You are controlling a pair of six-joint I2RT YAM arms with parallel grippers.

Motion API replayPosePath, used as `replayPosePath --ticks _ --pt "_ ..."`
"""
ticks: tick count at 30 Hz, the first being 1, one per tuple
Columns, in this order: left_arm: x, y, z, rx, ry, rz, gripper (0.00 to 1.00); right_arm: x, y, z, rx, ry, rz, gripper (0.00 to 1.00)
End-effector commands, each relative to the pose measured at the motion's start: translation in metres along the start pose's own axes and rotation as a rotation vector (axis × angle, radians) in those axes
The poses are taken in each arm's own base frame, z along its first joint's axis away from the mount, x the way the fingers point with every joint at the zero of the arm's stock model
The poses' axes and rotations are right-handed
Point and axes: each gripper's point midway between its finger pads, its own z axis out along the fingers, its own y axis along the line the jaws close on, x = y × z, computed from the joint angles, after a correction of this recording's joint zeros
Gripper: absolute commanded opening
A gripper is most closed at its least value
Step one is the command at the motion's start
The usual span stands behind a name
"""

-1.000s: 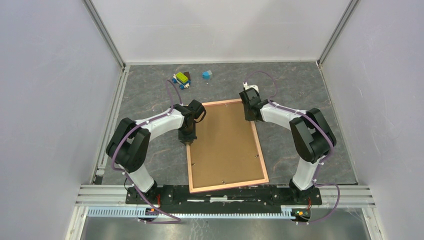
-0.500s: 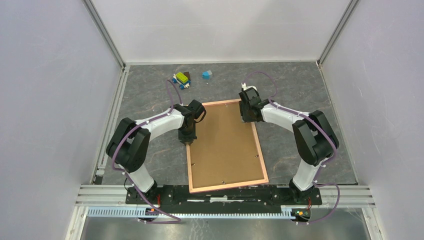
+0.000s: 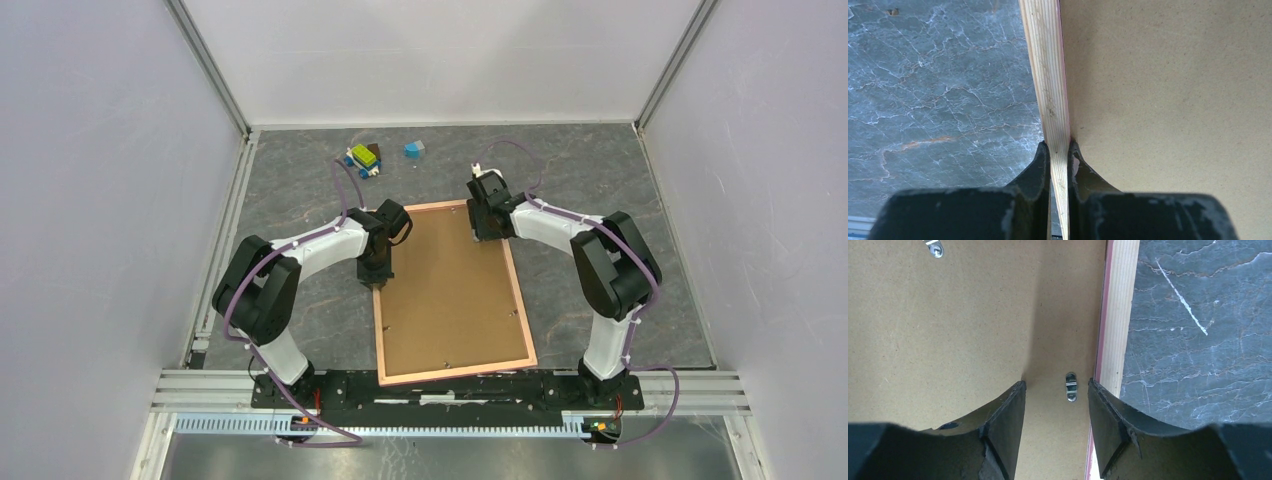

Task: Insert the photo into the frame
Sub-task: Install the photo frame at the center of the board.

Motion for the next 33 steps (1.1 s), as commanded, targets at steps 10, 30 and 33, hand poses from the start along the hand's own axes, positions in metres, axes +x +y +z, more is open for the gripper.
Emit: replayPosePath --ticks 10,30,33 --pt "-0.002 0.007 0.007 -0.038 -0.018 0.09 0.02 -0.017 -0.03 -0.023 0.114 -0.069 -0.05 0.64" --pt "-0.002 0.008 0.008 -0.043 -0.019 0.088 0.02 0.027 -0.031 0.005 0.092 0.085 -0.03 0.55" --pt "-0.002 0.007 0.008 -0.039 -0.015 0.086 0.02 0.03 -0.034 0.01 0.124 0.118 -0.03 0.55"
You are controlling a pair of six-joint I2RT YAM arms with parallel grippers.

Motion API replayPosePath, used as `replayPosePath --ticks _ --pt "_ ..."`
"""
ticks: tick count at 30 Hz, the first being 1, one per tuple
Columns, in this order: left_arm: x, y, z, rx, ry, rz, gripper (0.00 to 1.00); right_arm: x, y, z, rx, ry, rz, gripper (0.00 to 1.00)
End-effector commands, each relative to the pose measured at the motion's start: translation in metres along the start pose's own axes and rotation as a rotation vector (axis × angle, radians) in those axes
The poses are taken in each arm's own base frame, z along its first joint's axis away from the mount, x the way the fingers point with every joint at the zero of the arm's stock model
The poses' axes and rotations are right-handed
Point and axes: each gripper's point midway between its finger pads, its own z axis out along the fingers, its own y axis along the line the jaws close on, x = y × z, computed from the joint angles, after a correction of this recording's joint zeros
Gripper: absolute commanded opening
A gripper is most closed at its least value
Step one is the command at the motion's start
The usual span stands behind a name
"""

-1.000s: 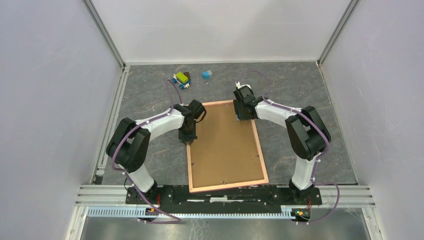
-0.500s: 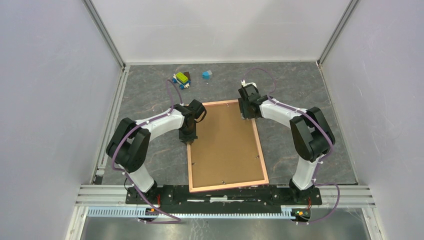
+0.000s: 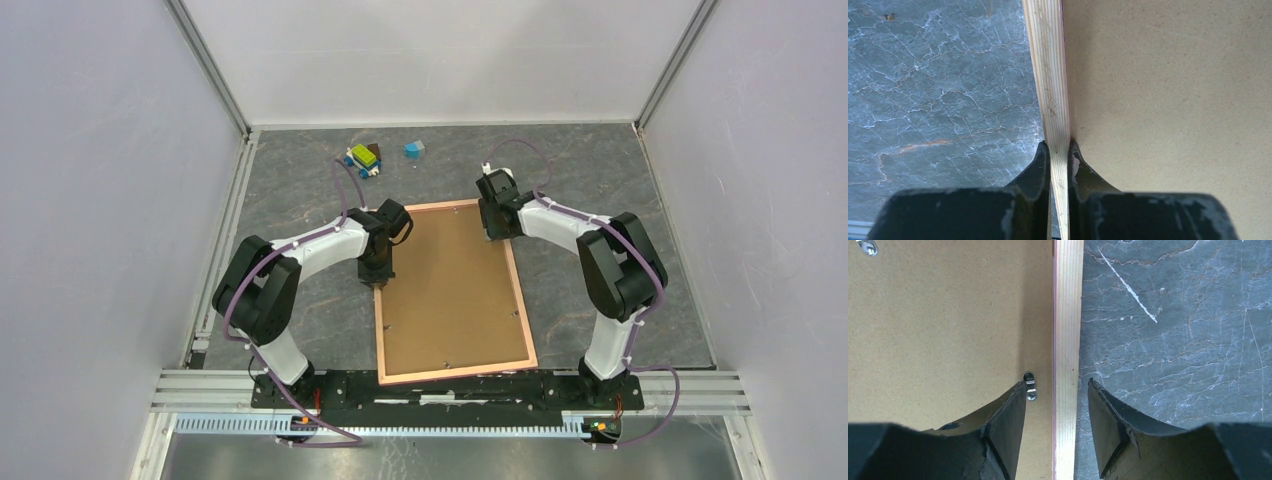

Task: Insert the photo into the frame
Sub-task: Install the photo frame at the center of the board.

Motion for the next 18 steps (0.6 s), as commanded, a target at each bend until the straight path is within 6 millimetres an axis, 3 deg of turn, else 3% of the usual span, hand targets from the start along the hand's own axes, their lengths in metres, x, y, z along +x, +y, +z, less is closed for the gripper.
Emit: replayPosePath --ticks 1,9,15,18 --pt "0.001 0.01 0.007 -0.048 -0.005 0.086 0.02 0.026 -0.002 0.013 0.044 0.119 -0.008 0.52" --pt "-0.002 0.007 0.01 -0.055 -0.007 0.048 0.02 0.038 0.024 -0.001 -0.053 0.13 0.048 0.4" --pt "-0.008 0.002 0.012 -0.054 -0.013 0.012 0.02 0.029 0.024 -0.007 -0.054 0.113 0.051 0.08" --pt "-0.01 -0.001 0.012 -0.05 -0.013 0.003 0.02 0.016 0.024 -0.013 -0.062 0.081 0.057 0.07"
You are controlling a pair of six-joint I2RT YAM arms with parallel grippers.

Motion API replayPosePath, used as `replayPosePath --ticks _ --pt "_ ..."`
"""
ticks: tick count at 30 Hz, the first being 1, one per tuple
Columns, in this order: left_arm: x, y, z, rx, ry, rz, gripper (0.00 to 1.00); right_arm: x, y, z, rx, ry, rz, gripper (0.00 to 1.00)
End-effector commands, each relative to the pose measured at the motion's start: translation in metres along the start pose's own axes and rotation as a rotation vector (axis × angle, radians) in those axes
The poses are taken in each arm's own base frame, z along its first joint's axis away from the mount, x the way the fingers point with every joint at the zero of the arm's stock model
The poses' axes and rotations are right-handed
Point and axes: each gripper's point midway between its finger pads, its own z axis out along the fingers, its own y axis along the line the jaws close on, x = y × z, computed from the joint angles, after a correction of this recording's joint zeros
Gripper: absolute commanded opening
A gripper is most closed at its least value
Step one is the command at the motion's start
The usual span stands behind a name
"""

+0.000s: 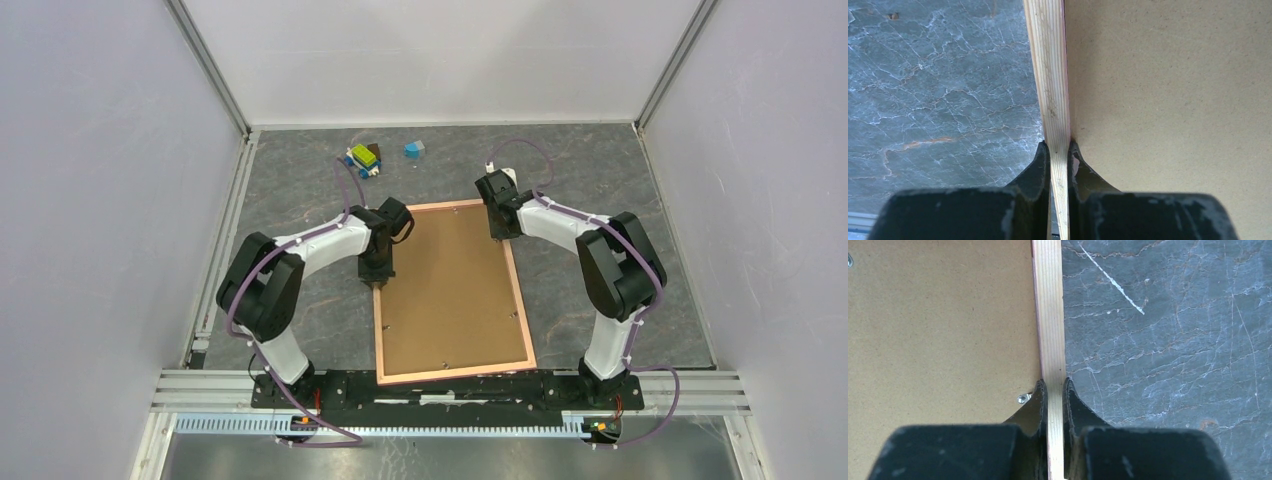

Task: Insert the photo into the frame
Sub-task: Install the photo frame at the center of the board, then adjust the photo frame at the center of the board.

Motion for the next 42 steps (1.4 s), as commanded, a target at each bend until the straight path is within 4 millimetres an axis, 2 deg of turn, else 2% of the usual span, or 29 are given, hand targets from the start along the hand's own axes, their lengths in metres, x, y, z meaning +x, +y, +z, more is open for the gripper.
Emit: replayPosePath --ticks 1,4,5,7,9,12,15,16,17,18,19,20,22,24,26,29,31,33,35,42 --pt "-0.011 -0.003 0.012 -0.03 -0.032 -0.001 0.02 0.01 0.023 -0.014 -0.095 0.052 0.012 0.09" --pt "-0.015 -0.004 0.012 -0.033 -0.031 0.009 0.02 -0.008 0.014 -0.026 -0.097 0.005 0.007 0.2" --pt "-0.019 -0.003 0.012 -0.046 -0.035 0.023 0.02 -0.015 0.012 -0.033 -0.109 -0.02 0.0 0.27" --pt "-0.03 0.01 0.011 -0.131 -0.052 0.094 0.02 -0.024 0.006 -0.047 -0.13 -0.069 -0.005 0.47" --pt "-0.047 0.025 0.008 -0.247 -0.078 0.183 0.02 -0.027 0.004 -0.061 -0.18 -0.117 -0.009 0.6" --pt "-0.073 0.039 0.006 -0.377 -0.111 0.289 0.02 -0.018 -0.006 -0.074 -0.24 -0.148 0.02 0.64" --pt "-0.106 0.039 -0.009 -0.443 -0.188 0.3 0.02 -0.007 -0.018 -0.083 -0.244 -0.162 0.023 0.65" --pt "-0.117 0.037 -0.015 -0.441 -0.216 0.284 0.08 -0.001 -0.021 -0.083 -0.241 -0.158 0.02 0.65" --pt "-0.124 0.034 -0.022 -0.422 -0.238 0.257 0.29 0.004 -0.024 -0.084 -0.238 -0.156 0.017 0.65" --pt "-0.13 0.031 -0.03 -0.387 -0.254 0.218 0.63 0.008 -0.027 -0.085 -0.233 -0.153 0.012 0.65" --pt "-0.132 0.026 -0.039 -0.325 -0.259 0.172 0.79 0.012 -0.031 -0.086 -0.225 -0.149 0.011 0.64" --pt "-0.13 0.019 -0.045 -0.261 -0.256 0.134 0.87 0.014 -0.035 -0.089 -0.215 -0.151 0.006 0.64" --pt "-0.12 0.007 -0.068 -0.118 -0.26 0.044 0.95 0.019 -0.043 -0.093 -0.193 -0.157 0.007 0.64" --pt "-0.096 -0.002 -0.084 0.001 -0.228 -0.072 0.99 0.02 -0.047 -0.1 -0.19 -0.177 0.009 0.64" --pt "-0.057 -0.005 -0.089 0.079 -0.142 -0.273 0.99 0.018 -0.049 -0.106 -0.194 -0.197 0.017 0.64" --pt "0.006 -0.021 -0.094 0.244 -0.005 -0.565 0.99 0.014 -0.047 -0.112 -0.215 -0.216 0.028 0.64" --pt "0.041 -0.034 -0.092 0.339 0.084 -0.741 0.99 0.011 -0.044 -0.115 -0.233 -0.223 0.033 0.63" --pt "0.074 -0.045 -0.083 0.379 0.18 -0.91 0.94 0.008 -0.042 -0.117 -0.245 -0.226 0.034 0.63" --pt "0.093 -0.051 -0.079 0.401 0.21 -1.007 0.83 0.008 -0.04 -0.118 -0.251 -0.225 0.034 0.62" --pt "0.126 -0.067 -0.047 0.343 0.31 -1.054 0.8 0.017 -0.042 -0.119 -0.251 -0.216 0.043 0.62"
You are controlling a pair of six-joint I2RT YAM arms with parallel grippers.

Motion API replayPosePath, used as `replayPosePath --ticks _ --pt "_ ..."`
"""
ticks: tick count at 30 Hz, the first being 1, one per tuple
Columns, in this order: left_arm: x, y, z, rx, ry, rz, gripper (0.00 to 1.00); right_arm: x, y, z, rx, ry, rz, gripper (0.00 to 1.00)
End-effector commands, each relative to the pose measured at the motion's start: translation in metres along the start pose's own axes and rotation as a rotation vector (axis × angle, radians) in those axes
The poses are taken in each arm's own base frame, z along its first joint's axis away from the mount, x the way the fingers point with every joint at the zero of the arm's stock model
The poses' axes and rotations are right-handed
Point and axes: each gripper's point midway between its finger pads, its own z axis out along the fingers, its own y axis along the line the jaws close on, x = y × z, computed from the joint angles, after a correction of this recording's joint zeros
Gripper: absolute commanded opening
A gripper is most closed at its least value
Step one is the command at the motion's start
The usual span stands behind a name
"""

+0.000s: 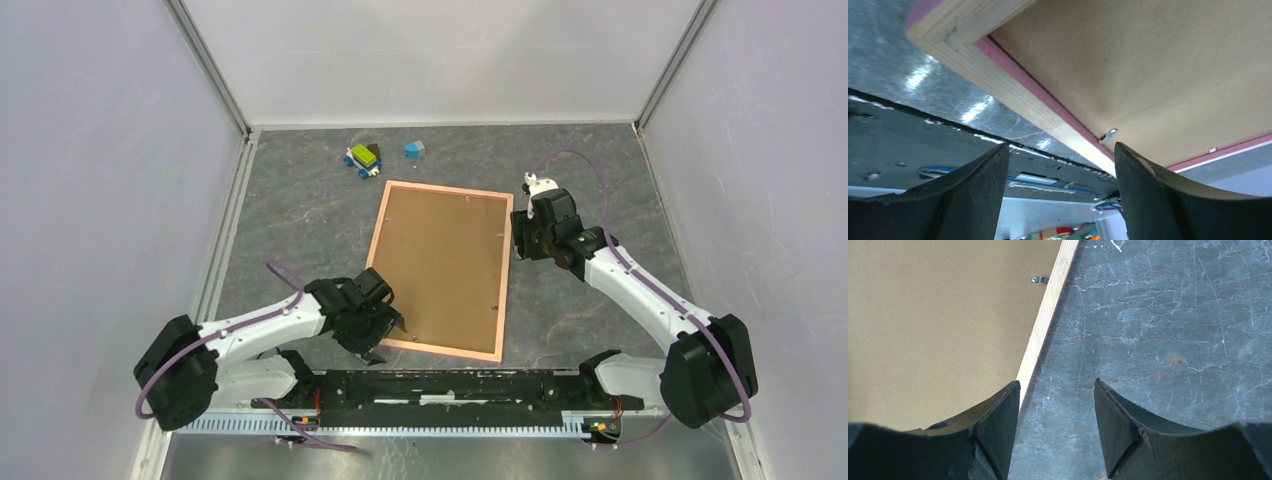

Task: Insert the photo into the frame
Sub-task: Adjust the photo frame at the center of the board.

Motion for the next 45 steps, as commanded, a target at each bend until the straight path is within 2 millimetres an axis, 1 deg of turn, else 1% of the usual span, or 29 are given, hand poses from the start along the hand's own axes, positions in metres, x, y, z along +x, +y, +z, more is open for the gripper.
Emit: replayPosePath --ticks 1,2,4,5,6,7,8,9,10,12,13,14,15,17,20,22,24,27,30,32,36,38,41,43,45 --pt "0.019 -0.026 0.011 0.034 0.076 -0.188 0.77 -0.008 0.002 -0.008 -0.018 -0.042 0.019 0.61" --pt "0.019 -0.024 0.015 0.018 0.071 -0.19 0.74 -0.007 0.002 -0.009 -0.02 -0.042 0.021 0.61" --pt "0.013 -0.021 0.023 0.0 0.043 -0.202 0.62 -0.007 0.001 -0.009 -0.02 -0.042 0.02 0.61" --pt "0.012 -0.022 0.025 0.001 0.038 -0.204 0.55 -0.007 0.002 -0.01 -0.019 -0.044 0.018 0.61" --pt "0.011 -0.021 0.028 -0.005 0.032 -0.204 0.45 -0.008 0.001 -0.01 -0.014 -0.043 0.018 0.61" --pt "0.011 -0.02 0.029 -0.012 0.028 -0.2 0.38 -0.008 0.0 -0.01 -0.009 -0.042 0.017 0.61" --pt "0.009 -0.018 0.031 -0.02 0.017 -0.191 0.34 -0.008 -0.001 -0.01 -0.003 -0.041 0.015 0.61" --pt "0.007 -0.016 0.033 -0.031 0.002 -0.18 0.33 -0.009 -0.002 -0.01 0.002 -0.043 0.014 0.61" --pt "0.002 -0.012 0.034 -0.046 -0.017 -0.164 0.29 -0.01 -0.003 -0.01 0.008 -0.044 0.013 0.61" --pt "-0.011 -0.008 0.034 -0.074 -0.084 -0.101 0.16 -0.012 -0.003 -0.008 0.01 -0.047 0.009 0.61" --pt "-0.022 -0.004 0.033 -0.106 -0.128 -0.068 0.1 -0.012 -0.002 -0.006 0.006 -0.045 0.005 0.62" --pt "-0.031 -0.004 0.03 -0.123 -0.165 0.003 0.05 -0.013 0.0 -0.004 -0.002 -0.042 -0.003 0.62" --pt "-0.043 -0.002 0.027 -0.154 -0.207 0.055 0.02 -0.014 0.001 -0.001 -0.009 -0.039 -0.009 0.63" --pt "-0.064 -0.006 0.018 -0.199 -0.288 0.204 0.02 -0.017 0.002 0.004 -0.011 -0.03 -0.027 0.64" --pt "-0.091 -0.024 0.006 -0.24 -0.39 0.428 0.02 -0.024 -0.001 0.016 0.001 -0.016 -0.064 0.66" --pt "-0.105 -0.033 -0.001 -0.279 -0.425 0.567 0.02 -0.034 -0.004 0.025 0.018 -0.001 -0.085 0.66" --pt "-0.116 -0.042 -0.007 -0.301 -0.447 0.684 0.02 -0.042 -0.009 0.034 0.034 0.014 -0.088 0.66" --pt "-0.124 -0.055 -0.01 -0.308 -0.421 0.867 0.02 -0.052 -0.012 0.049 0.038 0.031 -0.095 0.67" --pt "-0.131 -0.056 -0.013 -0.359 -0.411 0.989 0.02 -0.057 -0.015 0.065 0.052 0.063 -0.099 0.68" --pt "-0.136 -0.053 -0.011 -0.391 -0.391 1.034 0.02 -0.06 -0.016 0.074 0.057 0.078 -0.093 0.69" --pt "-0.145 -0.049 -0.007 -0.427 -0.388 1.044 0.02 -0.061 -0.023 0.088 0.106 0.112 -0.037 0.69" --pt "-0.146 -0.051 -0.007 -0.415 -0.388 1.039 0.02 -0.057 -0.029 0.092 0.15 0.145 0.021 0.67" --pt "-0.143 -0.054 -0.004 -0.39 -0.373 1.032 0.02 -0.05 -0.028 0.1 0.172 0.173 0.091 0.64" --pt "-0.141 -0.054 -0.002 -0.386 -0.365 1.03 0.02 -0.048 -0.026 0.105 0.167 0.177 0.103 0.63" --pt "-0.139 -0.056 -0.005 -0.369 -0.364 1.035 0.02 -0.048 -0.029 0.104 0.187 0.184 0.096 0.63"
